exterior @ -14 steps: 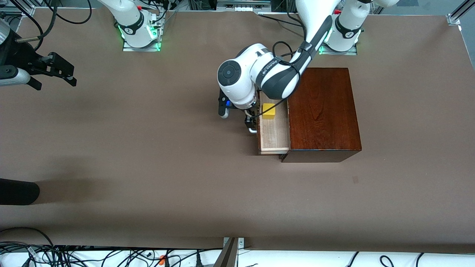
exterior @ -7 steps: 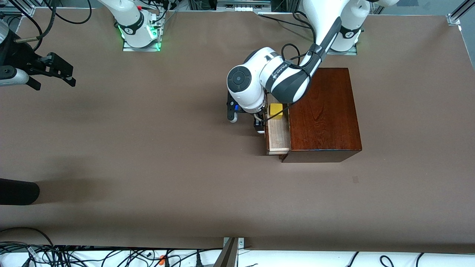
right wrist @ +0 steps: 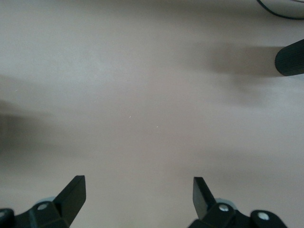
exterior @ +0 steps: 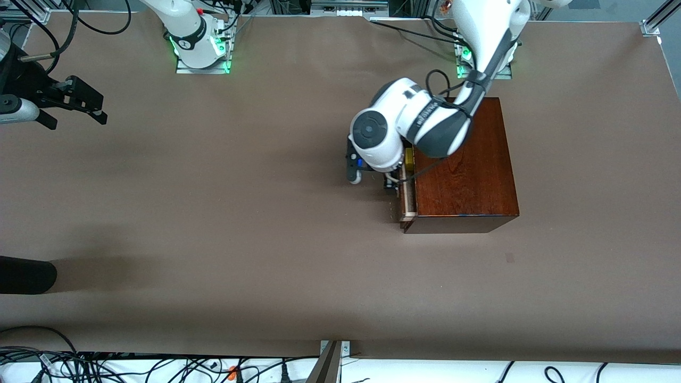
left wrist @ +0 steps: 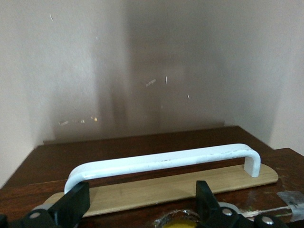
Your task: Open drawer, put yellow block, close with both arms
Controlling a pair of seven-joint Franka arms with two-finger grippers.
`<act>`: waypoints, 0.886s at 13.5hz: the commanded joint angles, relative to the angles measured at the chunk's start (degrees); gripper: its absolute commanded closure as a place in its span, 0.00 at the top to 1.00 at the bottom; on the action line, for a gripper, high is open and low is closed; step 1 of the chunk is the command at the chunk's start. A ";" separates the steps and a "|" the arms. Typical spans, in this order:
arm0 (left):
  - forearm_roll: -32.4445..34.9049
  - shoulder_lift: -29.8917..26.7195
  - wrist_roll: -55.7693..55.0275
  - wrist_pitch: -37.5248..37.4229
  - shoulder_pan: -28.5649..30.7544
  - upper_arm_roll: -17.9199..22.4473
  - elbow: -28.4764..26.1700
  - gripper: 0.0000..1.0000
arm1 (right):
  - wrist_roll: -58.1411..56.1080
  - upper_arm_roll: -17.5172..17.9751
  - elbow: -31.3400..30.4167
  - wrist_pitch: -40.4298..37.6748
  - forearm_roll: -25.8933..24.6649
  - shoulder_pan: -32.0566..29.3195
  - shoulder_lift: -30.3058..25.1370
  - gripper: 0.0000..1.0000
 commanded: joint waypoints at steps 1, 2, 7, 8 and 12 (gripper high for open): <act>3.22 -3.86 2.85 0.69 2.28 1.11 -4.08 1.00 | 0.36 0.31 1.35 -0.57 0.29 -0.59 0.52 1.00; 3.22 -3.86 2.85 0.69 2.46 1.11 -4.17 1.00 | 0.36 0.31 1.35 -0.57 0.29 -0.68 0.52 1.00; 3.31 -3.78 2.76 -0.98 2.73 1.72 -4.26 1.00 | 0.36 0.31 1.35 -0.74 0.29 -0.94 0.78 1.00; 3.22 -3.78 2.15 -0.98 2.55 1.55 -4.00 1.00 | 0.36 0.31 1.35 -0.74 0.29 -0.94 0.78 1.00; 2.70 -2.38 -10.12 -0.45 -1.91 1.02 1.78 1.00 | 0.36 0.31 1.35 -0.65 0.29 -0.94 0.78 1.00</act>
